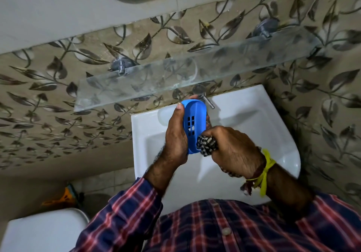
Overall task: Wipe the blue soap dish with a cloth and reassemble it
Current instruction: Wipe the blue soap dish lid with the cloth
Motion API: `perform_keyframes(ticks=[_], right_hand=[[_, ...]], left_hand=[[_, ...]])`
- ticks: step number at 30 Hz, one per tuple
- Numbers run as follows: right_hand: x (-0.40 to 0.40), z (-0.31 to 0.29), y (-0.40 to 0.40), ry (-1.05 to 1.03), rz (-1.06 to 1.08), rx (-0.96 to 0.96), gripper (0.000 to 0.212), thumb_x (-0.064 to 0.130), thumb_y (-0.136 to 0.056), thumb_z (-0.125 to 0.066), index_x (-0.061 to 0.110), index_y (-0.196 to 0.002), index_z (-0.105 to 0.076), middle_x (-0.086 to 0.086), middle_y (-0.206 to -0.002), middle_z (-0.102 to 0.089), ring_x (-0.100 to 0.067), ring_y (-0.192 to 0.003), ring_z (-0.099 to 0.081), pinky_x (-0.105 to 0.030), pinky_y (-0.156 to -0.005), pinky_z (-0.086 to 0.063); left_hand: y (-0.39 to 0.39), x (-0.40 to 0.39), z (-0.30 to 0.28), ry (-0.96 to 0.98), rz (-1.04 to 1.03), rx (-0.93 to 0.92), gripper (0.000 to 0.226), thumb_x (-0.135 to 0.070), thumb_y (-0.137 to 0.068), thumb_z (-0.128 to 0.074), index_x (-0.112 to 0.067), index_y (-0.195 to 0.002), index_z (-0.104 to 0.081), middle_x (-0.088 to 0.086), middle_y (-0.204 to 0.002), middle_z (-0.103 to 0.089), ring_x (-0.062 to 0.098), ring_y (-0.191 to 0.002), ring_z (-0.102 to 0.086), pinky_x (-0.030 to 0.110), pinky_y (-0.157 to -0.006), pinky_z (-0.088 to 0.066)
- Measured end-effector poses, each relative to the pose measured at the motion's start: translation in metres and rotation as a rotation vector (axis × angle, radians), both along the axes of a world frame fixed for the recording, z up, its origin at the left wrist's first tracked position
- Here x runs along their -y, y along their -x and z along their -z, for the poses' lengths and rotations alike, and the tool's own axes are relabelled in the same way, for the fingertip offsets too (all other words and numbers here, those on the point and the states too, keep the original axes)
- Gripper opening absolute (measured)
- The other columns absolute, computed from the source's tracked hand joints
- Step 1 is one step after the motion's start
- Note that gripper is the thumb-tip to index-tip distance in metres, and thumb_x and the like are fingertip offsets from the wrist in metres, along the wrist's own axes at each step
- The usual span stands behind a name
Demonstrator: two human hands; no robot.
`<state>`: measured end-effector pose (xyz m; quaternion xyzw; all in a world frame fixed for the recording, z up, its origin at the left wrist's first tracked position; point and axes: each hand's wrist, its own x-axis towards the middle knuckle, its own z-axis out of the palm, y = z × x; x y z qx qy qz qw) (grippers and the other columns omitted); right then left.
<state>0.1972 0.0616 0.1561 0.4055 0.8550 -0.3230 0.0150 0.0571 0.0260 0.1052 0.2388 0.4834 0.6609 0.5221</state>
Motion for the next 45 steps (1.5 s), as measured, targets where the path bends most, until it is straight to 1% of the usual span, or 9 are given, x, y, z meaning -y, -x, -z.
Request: perform_keyframes(ticks=[4, 9, 13, 16, 19, 29, 33, 39, 45], right_hand=[[-0.007, 0.009, 0.002, 0.234, 0.057, -0.167, 0.011, 0.014, -0.089, -0.06, 0.02, -0.084, -0.067, 0.001, -0.081, -0.072, -0.02, -0.079, -0.069, -0.038, -0.075, -0.058], [-0.004, 0.014, 0.004, 0.525, 0.176, -0.426, 0.022, -0.007, -0.086, -0.065, 0.006, -0.103, -0.062, 0.028, -0.057, -0.066, 0.014, -0.057, -0.062, -0.001, -0.053, -0.043], [-0.009, 0.018, 0.001, 0.833, 0.246, -0.462, 0.022, -0.008, -0.088, -0.064, 0.014, -0.093, -0.067, 0.016, -0.07, -0.073, 0.006, -0.068, -0.067, -0.009, -0.061, -0.05], [-0.017, 0.022, -0.014, 1.245, 0.413, -0.635, 0.015, -0.004, -0.085, -0.065, 0.007, -0.088, -0.074, -0.005, -0.079, -0.073, -0.014, -0.07, -0.068, -0.024, -0.065, -0.057], [-0.032, 0.021, -0.031, 1.398, 0.536, -0.886, 0.013, 0.01, -0.081, -0.062, 0.006, -0.085, -0.074, -0.006, -0.067, -0.068, -0.016, -0.053, -0.064, -0.028, -0.049, -0.055], [-0.031, 0.015, -0.027, 0.756, 0.488, -1.025, 0.011, -0.006, -0.083, -0.071, -0.006, -0.094, -0.07, -0.025, -0.06, -0.063, -0.035, -0.035, -0.058, -0.03, -0.035, -0.048], [-0.019, 0.011, -0.013, 0.248, 0.239, -0.917, 0.01, -0.009, -0.079, -0.074, -0.002, -0.086, -0.072, -0.001, -0.066, -0.07, -0.014, -0.055, -0.066, -0.017, -0.05, -0.048], [0.006, 0.01, 0.003, -0.316, -0.159, -0.395, 0.029, 0.0, -0.068, -0.065, 0.02, -0.088, -0.068, 0.005, -0.089, -0.07, -0.022, -0.082, -0.066, -0.034, -0.066, -0.055], [0.017, 0.016, 0.004, -0.51, -0.105, -0.242, 0.024, 0.0, -0.075, -0.067, 0.016, -0.094, -0.068, -0.001, -0.1, -0.063, -0.026, -0.091, -0.057, -0.041, -0.068, -0.054]], left_hand=[[-0.005, 0.0, 0.001, -0.054, 0.017, -0.102, 0.045, -0.048, -0.106, -0.03, -0.026, -0.126, -0.064, 0.008, -0.087, -0.07, 0.022, -0.073, -0.066, 0.035, -0.069, -0.056], [-0.01, -0.001, -0.001, -0.09, 0.01, -0.293, 0.049, -0.05, -0.101, -0.034, -0.017, -0.131, -0.055, 0.007, -0.082, -0.063, 0.019, -0.065, -0.058, 0.03, -0.059, -0.049], [-0.012, -0.002, 0.006, -0.115, 0.048, -0.367, 0.049, -0.049, -0.1, -0.034, -0.018, -0.13, -0.055, 0.012, -0.102, -0.063, 0.027, -0.083, -0.058, 0.041, -0.075, -0.048], [0.003, -0.002, 0.004, -0.07, -0.001, -0.102, 0.052, -0.055, -0.098, -0.035, -0.021, -0.127, -0.062, 0.011, -0.098, -0.068, 0.026, -0.081, -0.064, 0.038, -0.072, -0.054], [0.029, -0.001, 0.001, 0.007, -0.065, 0.209, 0.065, -0.064, -0.092, -0.04, -0.013, -0.114, -0.075, 0.014, -0.101, -0.072, 0.028, -0.087, -0.069, 0.041, -0.08, -0.058], [0.029, 0.004, -0.007, -0.005, 0.04, 0.284, 0.066, -0.065, -0.087, -0.048, -0.02, -0.133, -0.062, 0.022, -0.116, -0.065, 0.035, -0.098, -0.065, 0.047, -0.089, -0.052], [0.024, 0.005, -0.005, 0.001, 0.05, 0.223, 0.07, -0.061, -0.094, -0.04, -0.015, -0.145, -0.048, 0.025, -0.126, -0.053, 0.033, -0.098, -0.063, 0.042, -0.083, -0.055], [0.01, 0.003, -0.002, 0.036, -0.019, 0.102, 0.055, -0.061, -0.094, -0.039, -0.027, -0.13, -0.064, 0.011, -0.104, -0.07, 0.029, -0.09, -0.064, 0.041, -0.085, -0.052], [0.008, 0.002, -0.011, 0.009, -0.023, -0.007, 0.053, -0.062, -0.091, -0.044, -0.028, -0.125, -0.066, 0.017, -0.102, -0.065, 0.031, -0.087, -0.061, 0.039, -0.078, -0.052]])
